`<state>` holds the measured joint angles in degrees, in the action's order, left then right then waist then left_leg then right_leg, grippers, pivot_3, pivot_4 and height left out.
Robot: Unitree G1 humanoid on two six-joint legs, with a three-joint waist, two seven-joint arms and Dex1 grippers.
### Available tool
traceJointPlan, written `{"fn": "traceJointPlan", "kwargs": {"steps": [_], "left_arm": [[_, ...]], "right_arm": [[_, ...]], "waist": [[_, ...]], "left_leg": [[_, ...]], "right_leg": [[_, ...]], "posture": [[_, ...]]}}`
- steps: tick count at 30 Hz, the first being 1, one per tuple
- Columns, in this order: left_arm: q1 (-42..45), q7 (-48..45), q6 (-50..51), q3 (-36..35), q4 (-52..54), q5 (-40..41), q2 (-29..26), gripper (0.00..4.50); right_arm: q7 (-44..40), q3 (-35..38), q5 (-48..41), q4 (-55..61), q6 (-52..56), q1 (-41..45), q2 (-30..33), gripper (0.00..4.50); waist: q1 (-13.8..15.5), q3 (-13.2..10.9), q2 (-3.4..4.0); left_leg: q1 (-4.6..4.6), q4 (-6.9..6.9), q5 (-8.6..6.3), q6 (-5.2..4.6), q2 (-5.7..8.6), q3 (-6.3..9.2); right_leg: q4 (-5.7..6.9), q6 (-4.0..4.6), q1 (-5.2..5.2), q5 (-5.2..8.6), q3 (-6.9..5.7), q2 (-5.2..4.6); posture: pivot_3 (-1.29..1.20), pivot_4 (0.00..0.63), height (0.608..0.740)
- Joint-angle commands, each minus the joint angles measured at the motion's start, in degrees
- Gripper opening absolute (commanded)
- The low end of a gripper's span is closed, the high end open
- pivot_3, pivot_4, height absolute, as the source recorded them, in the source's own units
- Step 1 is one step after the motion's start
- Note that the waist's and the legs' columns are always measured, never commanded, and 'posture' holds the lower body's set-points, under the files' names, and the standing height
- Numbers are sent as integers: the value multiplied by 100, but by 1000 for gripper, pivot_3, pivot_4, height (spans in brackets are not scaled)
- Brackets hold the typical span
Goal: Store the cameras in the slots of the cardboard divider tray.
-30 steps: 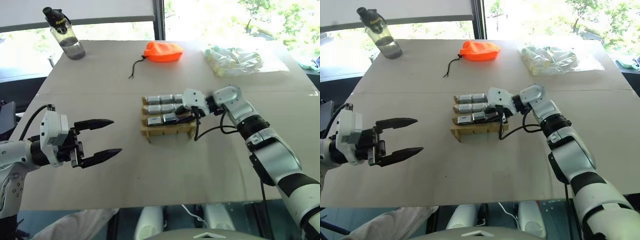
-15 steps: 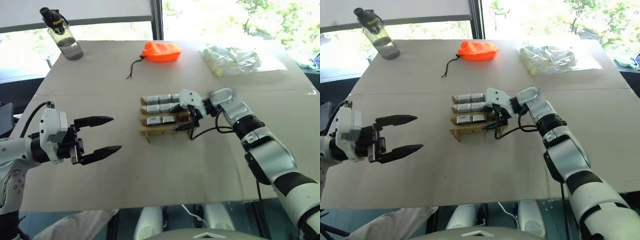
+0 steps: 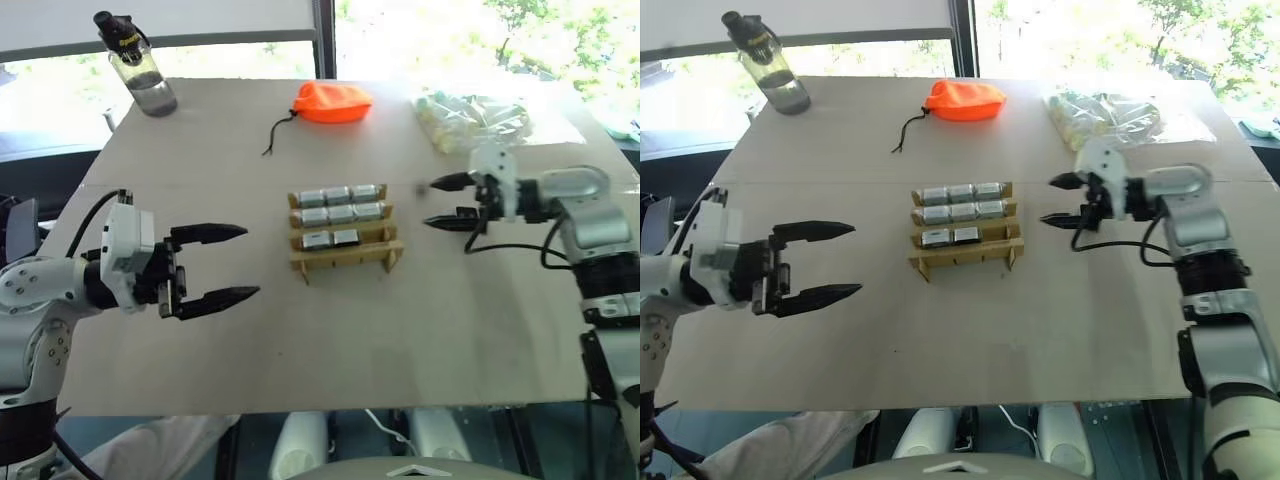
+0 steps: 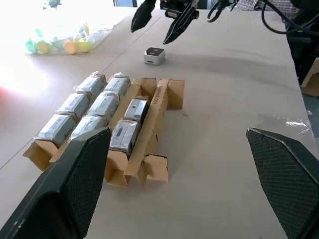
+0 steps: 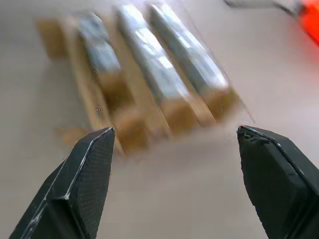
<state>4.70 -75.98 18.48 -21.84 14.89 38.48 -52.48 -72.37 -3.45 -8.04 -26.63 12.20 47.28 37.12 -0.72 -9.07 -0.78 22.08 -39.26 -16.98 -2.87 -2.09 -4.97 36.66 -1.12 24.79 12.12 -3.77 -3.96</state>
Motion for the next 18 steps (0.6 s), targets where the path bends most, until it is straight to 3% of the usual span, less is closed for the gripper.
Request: {"fn": "traceJointPlan", "kwargs": {"steps": [1, 5, 9, 12, 18], "left_arm": [[218, -77, -60, 99, -20, 56, -49, 4500], [317, -111, -76, 205, -36, 50, -25, 4500], [373, -104, -93, 311, -16, 39, 37, 4500], [406, -102, -94, 358, -38, 59, 75, 4500], [453, -141, -104, 371, -107, 42, 59, 4500]], "right_arm": [[619, 276, 97, -91, 122, -122, 190, 3871], [1336, 498, -91, 546, 820, -733, 4, 3871], [3317, 902, 163, 1613, 1685, -1381, -749, 3871], [4561, 1135, 273, 2233, 1938, -1703, -1451, 3871], [5922, 1215, 498, 2354, 1760, -1998, -2228, 3871]], "waist": [[-40, 0, -1], [-76, 1, -1], [-70, 0, 0], [-65, 0, 1], [-3, 0, 0]], "left_leg": [[-7, 1, 0, 0, -4, -7], [-14, 11, 0, 1, -15, -12], [-8, 13, 1, 2, -17, -11], [-11, 8, 1, 2, -13, -21], [-10, 4, 1, 4, -12, -15]], "right_leg": [[2, 0, 0, 0, 9, 7], [8, 0, 2, 0, 22, 29], [8, 0, 5, 0, 23, 27], [8, -3, 5, 0, 33, 22], [8, -3, 4, 1, 29, 26]], "posture": [[0, 150, 740], [0, 150, 740], [0, 150, 740], [0, 150, 740], [0, 150, 740]]}}
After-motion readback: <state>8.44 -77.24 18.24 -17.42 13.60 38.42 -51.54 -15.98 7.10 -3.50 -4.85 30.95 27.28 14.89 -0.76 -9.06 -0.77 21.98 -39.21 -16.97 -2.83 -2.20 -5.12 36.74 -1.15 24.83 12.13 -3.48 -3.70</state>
